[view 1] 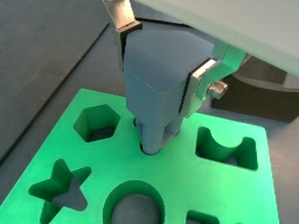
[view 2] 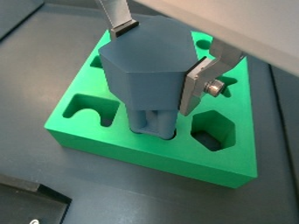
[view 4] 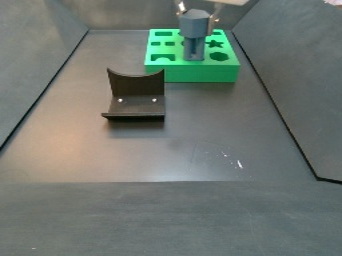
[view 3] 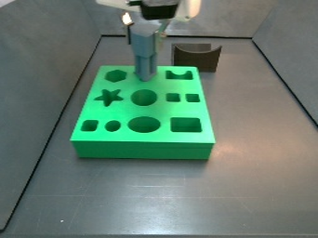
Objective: Insert the 3 prong object.
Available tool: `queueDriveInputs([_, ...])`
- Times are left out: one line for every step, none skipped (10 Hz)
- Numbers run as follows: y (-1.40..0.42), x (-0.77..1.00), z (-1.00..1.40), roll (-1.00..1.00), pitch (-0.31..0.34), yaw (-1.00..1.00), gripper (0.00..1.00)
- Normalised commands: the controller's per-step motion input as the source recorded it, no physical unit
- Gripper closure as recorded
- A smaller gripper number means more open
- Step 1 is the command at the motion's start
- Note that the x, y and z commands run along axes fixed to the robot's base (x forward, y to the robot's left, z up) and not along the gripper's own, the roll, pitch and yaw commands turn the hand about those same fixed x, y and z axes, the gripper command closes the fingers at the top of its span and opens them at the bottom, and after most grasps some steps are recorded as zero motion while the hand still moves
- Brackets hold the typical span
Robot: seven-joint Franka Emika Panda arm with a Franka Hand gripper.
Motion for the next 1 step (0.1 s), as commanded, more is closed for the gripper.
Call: queueDriveInputs([0.00, 0.00, 0.00, 0.00, 0.003, 0.00, 1.00])
